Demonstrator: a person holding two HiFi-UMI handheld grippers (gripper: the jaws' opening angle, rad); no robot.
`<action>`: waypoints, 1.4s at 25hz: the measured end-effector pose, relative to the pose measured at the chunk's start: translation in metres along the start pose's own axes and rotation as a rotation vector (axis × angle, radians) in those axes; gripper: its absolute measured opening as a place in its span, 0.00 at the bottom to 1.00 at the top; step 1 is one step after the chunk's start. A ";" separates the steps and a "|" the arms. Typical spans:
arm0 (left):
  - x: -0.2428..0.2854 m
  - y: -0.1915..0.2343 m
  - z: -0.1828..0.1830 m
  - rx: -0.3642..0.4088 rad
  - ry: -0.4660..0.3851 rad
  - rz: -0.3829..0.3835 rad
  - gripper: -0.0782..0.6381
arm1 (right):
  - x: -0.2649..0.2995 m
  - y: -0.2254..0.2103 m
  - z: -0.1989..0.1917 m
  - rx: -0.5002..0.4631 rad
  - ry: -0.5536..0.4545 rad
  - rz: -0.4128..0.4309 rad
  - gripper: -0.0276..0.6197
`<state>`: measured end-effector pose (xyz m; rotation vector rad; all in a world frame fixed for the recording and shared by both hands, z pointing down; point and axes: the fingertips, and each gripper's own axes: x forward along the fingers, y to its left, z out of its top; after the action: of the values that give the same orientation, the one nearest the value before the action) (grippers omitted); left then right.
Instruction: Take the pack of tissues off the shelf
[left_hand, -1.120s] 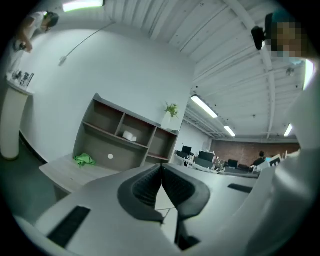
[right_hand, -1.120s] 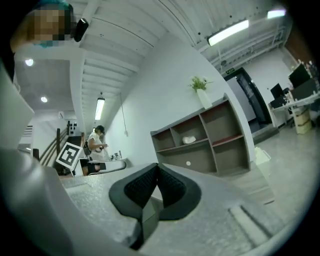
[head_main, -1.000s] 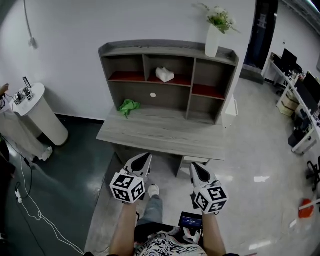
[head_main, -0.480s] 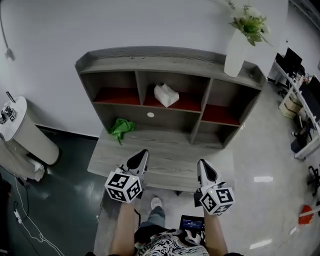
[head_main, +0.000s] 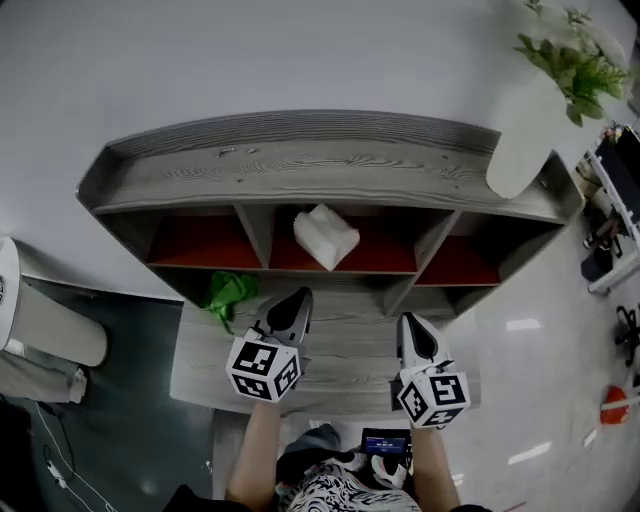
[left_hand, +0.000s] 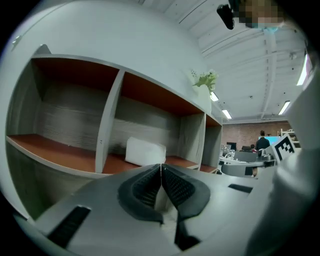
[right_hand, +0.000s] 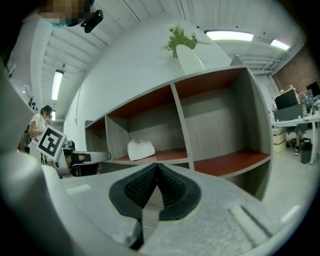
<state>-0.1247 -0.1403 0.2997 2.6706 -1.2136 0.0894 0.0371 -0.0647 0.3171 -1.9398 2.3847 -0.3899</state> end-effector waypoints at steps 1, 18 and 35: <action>0.005 -0.001 -0.001 0.001 0.002 0.005 0.12 | 0.001 -0.003 -0.001 -0.005 0.007 -0.002 0.05; 0.024 -0.014 -0.008 -0.027 0.012 0.153 0.12 | 0.006 -0.040 0.003 -0.059 0.020 0.125 0.05; 0.079 0.006 0.004 -0.022 0.043 0.243 0.42 | 0.033 -0.080 0.010 -0.041 0.024 0.118 0.05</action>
<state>-0.0768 -0.2036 0.3077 2.4780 -1.5098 0.1683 0.1089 -0.1130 0.3291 -1.8084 2.5266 -0.3634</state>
